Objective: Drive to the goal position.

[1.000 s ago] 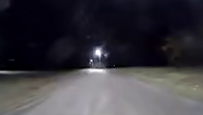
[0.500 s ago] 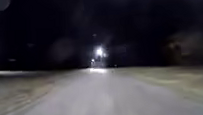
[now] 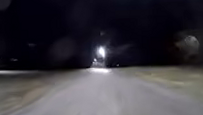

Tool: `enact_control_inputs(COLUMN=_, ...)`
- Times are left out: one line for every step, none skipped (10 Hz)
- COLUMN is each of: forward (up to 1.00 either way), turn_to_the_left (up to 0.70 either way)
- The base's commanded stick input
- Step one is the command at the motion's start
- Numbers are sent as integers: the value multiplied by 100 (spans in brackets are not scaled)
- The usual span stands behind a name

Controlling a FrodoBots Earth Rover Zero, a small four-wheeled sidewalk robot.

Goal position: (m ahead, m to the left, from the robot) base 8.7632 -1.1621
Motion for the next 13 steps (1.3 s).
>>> enact_control_inputs(forward=85, turn_to_the_left=4)
enact_control_inputs(forward=85, turn_to_the_left=4)
enact_control_inputs(forward=85, turn_to_the_left=4)
enact_control_inputs(forward=85, turn_to_the_left=4)
enact_control_inputs(forward=85, turn_to_the_left=4)
enact_control_inputs(forward=85, turn_to_the_left=4)
enact_control_inputs(forward=85, turn_to_the_left=4)
enact_control_inputs(forward=85, turn_to_the_left=4)
enact_control_inputs(forward=85, turn_to_the_left=4)
enact_control_inputs(forward=85, turn_to_the_left=4)
enact_control_inputs(forward=85, turn_to_the_left=4)
enact_control_inputs(forward=85, turn_to_the_left=4)
enact_control_inputs(forward=85, turn_to_the_left=4)
